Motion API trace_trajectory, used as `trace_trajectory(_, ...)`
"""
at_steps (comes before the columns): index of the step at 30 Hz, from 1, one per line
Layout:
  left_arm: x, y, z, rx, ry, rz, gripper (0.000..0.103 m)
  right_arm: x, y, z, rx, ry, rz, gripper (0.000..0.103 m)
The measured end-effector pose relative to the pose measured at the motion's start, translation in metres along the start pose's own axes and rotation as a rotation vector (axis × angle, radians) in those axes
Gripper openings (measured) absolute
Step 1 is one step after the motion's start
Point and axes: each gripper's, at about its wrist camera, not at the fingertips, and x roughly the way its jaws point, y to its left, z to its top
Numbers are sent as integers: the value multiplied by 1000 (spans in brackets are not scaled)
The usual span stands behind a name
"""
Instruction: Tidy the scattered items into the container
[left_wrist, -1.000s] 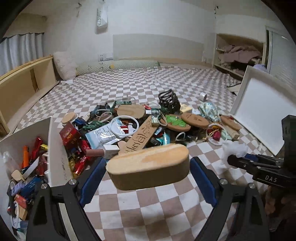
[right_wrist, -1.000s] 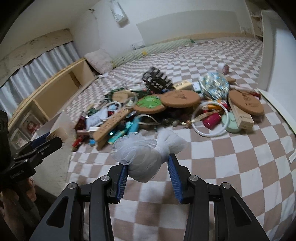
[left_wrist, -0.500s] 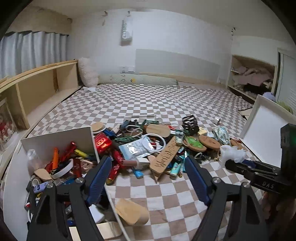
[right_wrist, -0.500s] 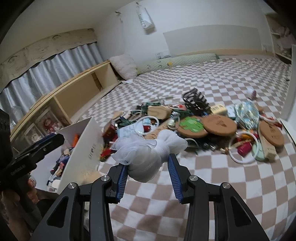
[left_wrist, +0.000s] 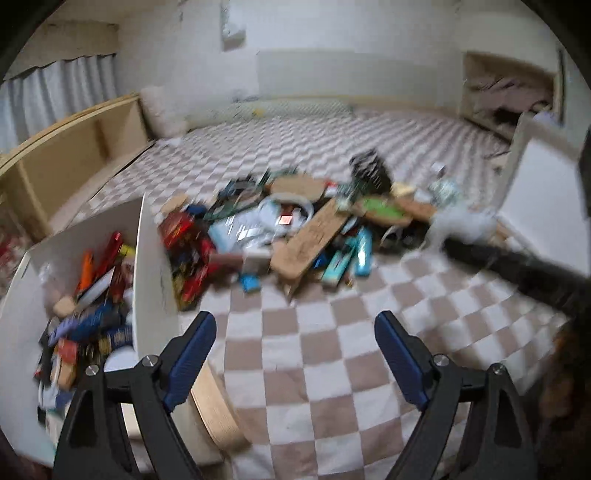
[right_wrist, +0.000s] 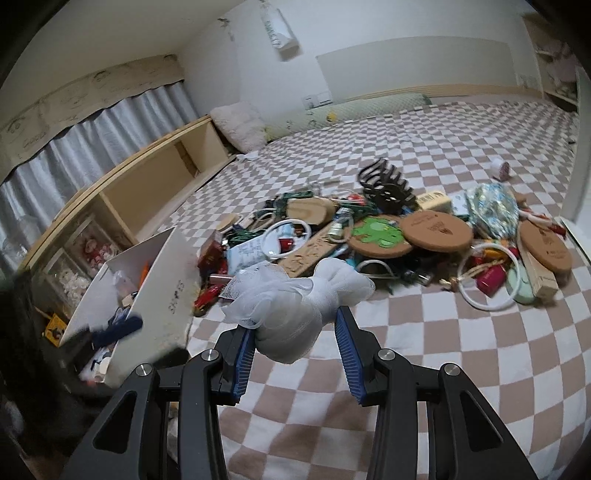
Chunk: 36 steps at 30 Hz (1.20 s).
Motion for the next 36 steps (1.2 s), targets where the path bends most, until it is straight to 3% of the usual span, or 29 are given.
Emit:
trace_trajectory(6, 6, -19, -31, 24, 16, 253, 89, -5, -35, -2, 84, -11, -26, 43)
trace_trajectory(12, 11, -31, -49, 18, 47, 404, 89, -7, -51, -3, 127, -15, -24, 43)
trace_trajectory(18, 20, -34, -63, -69, 63, 472, 94, -8, -56, -4, 141, -14, -16, 43)
trace_trajectory(24, 33, -18, -65, -263, 84, 513, 94, -8, -62, -5, 147, -12, -13, 43)
trace_trajectory(29, 51, -15, -63, -288, 93, 550, 94, -8, -63, -6, 142, -10, -18, 43)
trace_trajectory(36, 62, -9, -65, -320, 78, 502, 94, -9, -69, -7, 157, -11, -17, 43)
